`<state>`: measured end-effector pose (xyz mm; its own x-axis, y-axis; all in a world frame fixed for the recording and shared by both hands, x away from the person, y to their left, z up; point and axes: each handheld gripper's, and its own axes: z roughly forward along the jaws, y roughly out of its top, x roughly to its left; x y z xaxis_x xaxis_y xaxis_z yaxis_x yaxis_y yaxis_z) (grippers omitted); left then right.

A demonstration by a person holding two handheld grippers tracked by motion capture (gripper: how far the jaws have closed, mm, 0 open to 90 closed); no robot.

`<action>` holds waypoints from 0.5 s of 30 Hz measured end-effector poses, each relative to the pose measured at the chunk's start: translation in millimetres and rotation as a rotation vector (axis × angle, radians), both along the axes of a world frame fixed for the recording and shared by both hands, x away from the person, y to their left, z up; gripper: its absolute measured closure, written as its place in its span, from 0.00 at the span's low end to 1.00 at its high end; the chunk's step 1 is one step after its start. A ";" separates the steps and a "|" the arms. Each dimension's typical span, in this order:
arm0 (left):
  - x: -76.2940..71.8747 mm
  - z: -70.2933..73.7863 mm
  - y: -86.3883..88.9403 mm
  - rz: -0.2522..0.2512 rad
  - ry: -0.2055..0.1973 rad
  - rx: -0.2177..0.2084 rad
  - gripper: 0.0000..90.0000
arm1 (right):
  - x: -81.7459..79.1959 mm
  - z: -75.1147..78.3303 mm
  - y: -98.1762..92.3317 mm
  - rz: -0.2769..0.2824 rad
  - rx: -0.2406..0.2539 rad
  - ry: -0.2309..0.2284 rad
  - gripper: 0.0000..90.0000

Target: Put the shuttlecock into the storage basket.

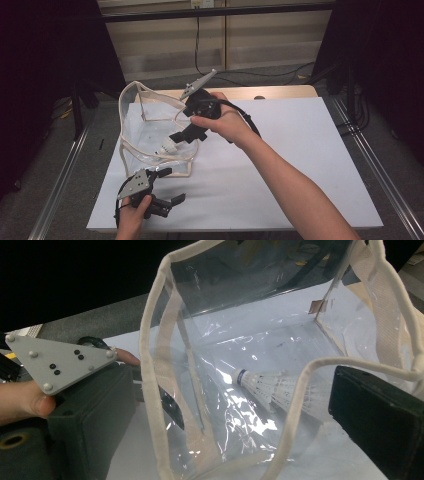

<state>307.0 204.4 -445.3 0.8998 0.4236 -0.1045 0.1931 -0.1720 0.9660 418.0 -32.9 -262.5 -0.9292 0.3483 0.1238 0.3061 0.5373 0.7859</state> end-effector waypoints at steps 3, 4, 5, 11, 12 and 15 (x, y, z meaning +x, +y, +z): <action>-0.2 -0.1 0.2 0.001 0.001 0.002 0.02 | -0.7 -0.4 -5.7 -0.006 -0.002 -0.002 0.05; -0.2 -0.1 0.0 0.001 0.001 0.000 0.02 | -1.2 -0.5 -7.5 -0.006 0.005 -0.001 0.05; -0.4 0.0 -0.1 0.001 0.002 -0.001 0.02 | -1.4 -0.7 -9.6 -0.007 0.007 0.000 0.05; -0.5 0.4 0.4 0.005 -0.001 -0.002 0.02 | -3.0 -2.5 -21.7 -0.017 0.011 -0.003 0.05; -0.4 0.3 0.5 0.005 -0.001 -0.001 0.02 | -3.4 -3.1 -23.6 -0.018 0.015 -0.002 0.05; -0.6 0.2 0.0 0.003 0.001 0.000 0.02 | -4.2 -5.1 -29.8 -0.024 0.018 0.001 0.05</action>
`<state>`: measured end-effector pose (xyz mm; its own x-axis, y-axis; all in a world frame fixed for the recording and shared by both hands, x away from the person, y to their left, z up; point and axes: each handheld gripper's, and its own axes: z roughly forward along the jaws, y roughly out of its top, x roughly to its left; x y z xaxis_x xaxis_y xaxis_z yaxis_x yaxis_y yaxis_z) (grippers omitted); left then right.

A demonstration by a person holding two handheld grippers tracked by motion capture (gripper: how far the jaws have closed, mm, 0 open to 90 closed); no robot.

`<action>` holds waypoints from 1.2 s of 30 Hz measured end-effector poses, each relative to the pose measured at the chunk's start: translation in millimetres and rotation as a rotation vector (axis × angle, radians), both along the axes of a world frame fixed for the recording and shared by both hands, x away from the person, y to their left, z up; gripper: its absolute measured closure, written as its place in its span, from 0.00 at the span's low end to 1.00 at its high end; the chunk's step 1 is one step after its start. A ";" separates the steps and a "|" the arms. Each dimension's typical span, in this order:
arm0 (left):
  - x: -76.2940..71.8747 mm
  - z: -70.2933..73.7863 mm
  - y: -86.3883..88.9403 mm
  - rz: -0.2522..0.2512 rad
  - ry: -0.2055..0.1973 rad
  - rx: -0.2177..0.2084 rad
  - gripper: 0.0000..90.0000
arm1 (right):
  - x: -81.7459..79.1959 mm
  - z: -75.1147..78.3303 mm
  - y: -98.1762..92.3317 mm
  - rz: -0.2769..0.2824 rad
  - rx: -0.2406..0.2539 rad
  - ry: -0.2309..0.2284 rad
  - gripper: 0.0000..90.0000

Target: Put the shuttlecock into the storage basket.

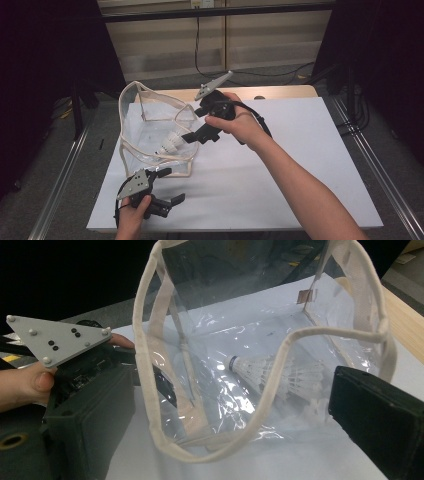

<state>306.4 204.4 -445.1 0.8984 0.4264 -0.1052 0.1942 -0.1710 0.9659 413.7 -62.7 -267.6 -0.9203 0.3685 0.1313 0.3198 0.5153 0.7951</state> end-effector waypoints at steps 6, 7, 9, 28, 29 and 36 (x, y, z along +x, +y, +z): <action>0.1 0.1 0.3 0.001 -0.002 0.002 0.02 | -1.2 -5.2 -11.1 -0.012 0.006 0.003 0.05; -0.1 0.1 0.0 0.002 0.000 0.000 0.02 | -1.4 -5.9 -12.9 -0.012 0.007 0.002 0.05; -0.1 0.1 0.1 0.003 0.000 0.000 0.02 | -2.2 -7.0 -16.4 -0.017 0.010 0.001 0.05; -0.7 1.0 1.4 0.008 -0.005 0.000 0.02 | -10.5 -19.9 -47.5 -0.045 0.039 0.002 0.05; -0.8 0.8 1.2 0.008 -0.003 0.001 0.02 | -11.4 -20.7 -49.5 -0.048 0.046 0.006 0.05; -2.7 0.3 2.0 0.005 0.000 0.004 0.02 | -17.7 -27.0 -64.4 -0.050 0.076 0.005 0.05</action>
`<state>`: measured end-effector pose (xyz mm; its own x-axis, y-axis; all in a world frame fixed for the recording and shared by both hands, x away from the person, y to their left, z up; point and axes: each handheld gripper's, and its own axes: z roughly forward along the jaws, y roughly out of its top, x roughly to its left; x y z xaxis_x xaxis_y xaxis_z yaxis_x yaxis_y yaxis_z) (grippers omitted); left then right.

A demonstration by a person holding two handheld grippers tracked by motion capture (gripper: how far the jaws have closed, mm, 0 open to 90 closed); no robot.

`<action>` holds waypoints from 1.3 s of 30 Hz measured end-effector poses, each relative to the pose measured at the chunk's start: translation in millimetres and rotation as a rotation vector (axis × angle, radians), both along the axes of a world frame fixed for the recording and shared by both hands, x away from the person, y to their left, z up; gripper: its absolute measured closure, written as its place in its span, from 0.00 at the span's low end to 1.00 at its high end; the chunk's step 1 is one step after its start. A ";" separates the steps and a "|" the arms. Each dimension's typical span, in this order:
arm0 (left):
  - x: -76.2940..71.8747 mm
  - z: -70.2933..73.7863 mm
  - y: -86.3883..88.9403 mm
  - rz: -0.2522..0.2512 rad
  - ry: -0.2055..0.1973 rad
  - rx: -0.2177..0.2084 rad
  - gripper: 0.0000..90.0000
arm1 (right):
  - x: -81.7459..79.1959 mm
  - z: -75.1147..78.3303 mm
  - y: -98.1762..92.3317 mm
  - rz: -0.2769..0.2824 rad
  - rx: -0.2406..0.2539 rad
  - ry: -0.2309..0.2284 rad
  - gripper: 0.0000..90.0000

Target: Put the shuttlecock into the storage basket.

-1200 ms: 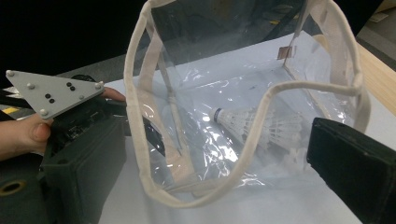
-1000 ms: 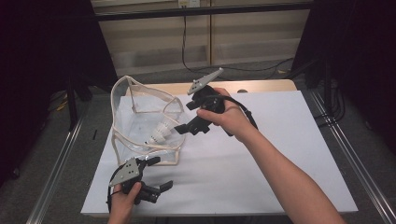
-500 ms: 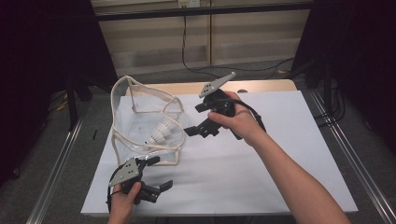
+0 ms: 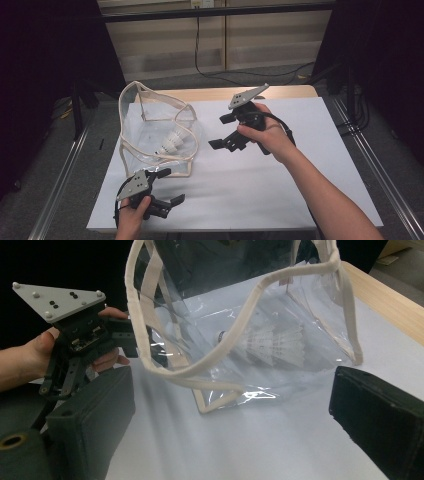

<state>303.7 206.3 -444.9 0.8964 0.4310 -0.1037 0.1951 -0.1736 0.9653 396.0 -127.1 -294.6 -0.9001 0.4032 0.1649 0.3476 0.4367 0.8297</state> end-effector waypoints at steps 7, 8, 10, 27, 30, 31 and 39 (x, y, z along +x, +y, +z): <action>-1.1 0.1 0.5 0.003 0.000 0.003 0.02 | -1.8 -9.1 -12.6 -0.021 0.020 0.005 0.05; -1.0 0.0 0.4 0.003 -0.001 0.004 0.02 | -2.5 -9.7 -13.9 -0.021 0.024 0.005 0.05; -1.2 0.1 0.4 0.002 0.000 0.002 0.02 | -3.9 -10.6 -16.0 -0.022 0.023 0.000 0.05; -0.9 -0.1 0.1 0.002 -0.002 0.006 0.02 | -15.6 -22.6 -40.6 -0.043 0.046 -0.008 0.05; -1.0 -0.1 -0.3 0.001 0.000 0.003 0.02 | -16.9 -25.5 -44.9 -0.050 0.050 -0.004 0.05; -1.0 -0.1 -0.3 0.002 0.001 0.003 0.02 | -17.2 -26.6 -46.3 -0.051 0.054 -0.003 0.05; -0.9 -0.4 -0.5 0.000 0.001 0.004 0.02 | -21.5 -32.6 -55.3 -0.058 0.053 -0.001 0.05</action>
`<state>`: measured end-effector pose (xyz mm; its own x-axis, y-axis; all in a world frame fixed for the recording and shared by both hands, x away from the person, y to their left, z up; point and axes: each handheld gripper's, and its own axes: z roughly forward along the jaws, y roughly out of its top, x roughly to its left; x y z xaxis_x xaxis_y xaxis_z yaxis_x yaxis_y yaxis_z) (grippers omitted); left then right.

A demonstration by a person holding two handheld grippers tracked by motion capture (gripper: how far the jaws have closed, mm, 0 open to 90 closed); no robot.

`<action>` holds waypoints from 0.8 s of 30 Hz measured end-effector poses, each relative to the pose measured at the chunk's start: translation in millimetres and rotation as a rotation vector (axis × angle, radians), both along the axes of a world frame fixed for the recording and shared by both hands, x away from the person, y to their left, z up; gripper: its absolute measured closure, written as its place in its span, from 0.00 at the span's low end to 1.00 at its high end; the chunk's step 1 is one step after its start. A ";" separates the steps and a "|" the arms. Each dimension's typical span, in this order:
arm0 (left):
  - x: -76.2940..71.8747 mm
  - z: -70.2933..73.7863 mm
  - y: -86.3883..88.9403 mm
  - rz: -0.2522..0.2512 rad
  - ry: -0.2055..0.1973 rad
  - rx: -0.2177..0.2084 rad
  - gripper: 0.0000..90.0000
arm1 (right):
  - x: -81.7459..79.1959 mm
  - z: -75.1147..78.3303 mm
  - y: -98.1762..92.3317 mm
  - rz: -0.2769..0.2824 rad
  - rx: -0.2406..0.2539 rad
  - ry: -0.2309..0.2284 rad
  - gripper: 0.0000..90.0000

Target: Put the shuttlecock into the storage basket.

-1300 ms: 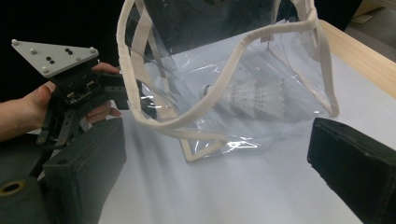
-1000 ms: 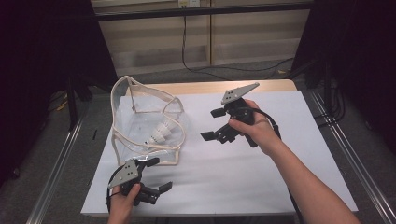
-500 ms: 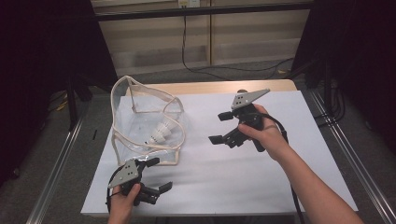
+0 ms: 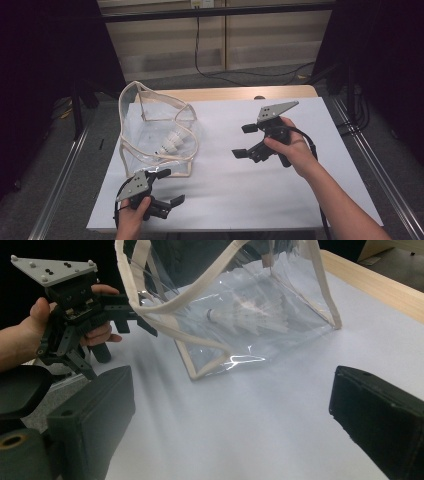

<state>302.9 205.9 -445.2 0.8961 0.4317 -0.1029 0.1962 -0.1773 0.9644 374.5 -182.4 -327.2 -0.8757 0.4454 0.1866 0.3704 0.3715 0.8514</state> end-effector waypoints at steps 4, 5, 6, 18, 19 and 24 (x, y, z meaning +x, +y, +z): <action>-0.2 0.1 -0.2 0.000 0.000 -0.001 0.02 | -3.2 -2.1 -2.9 -0.002 0.012 -0.002 0.05; -0.2 0.2 -0.1 0.001 0.000 -0.001 0.02 | -4.3 -2.6 -3.1 -0.002 0.008 -0.006 0.05; -0.2 0.2 -0.1 0.000 0.000 -0.002 0.02 | -5.3 -3.4 -3.3 0.001 0.004 -0.008 0.05; -0.1 0.1 -0.2 0.000 -0.001 0.000 0.02 | -14.0 -12.8 -13.3 -0.004 0.011 -0.015 0.05; -0.1 0.0 -0.3 0.000 -0.001 0.000 0.02 | -14.7 -13.4 -14.7 -0.008 0.019 -0.013 0.05; 0.0 -0.1 -0.7 -0.002 -0.001 0.001 0.02 | -18.6 -16.5 -20.3 -0.014 0.024 -0.019 0.05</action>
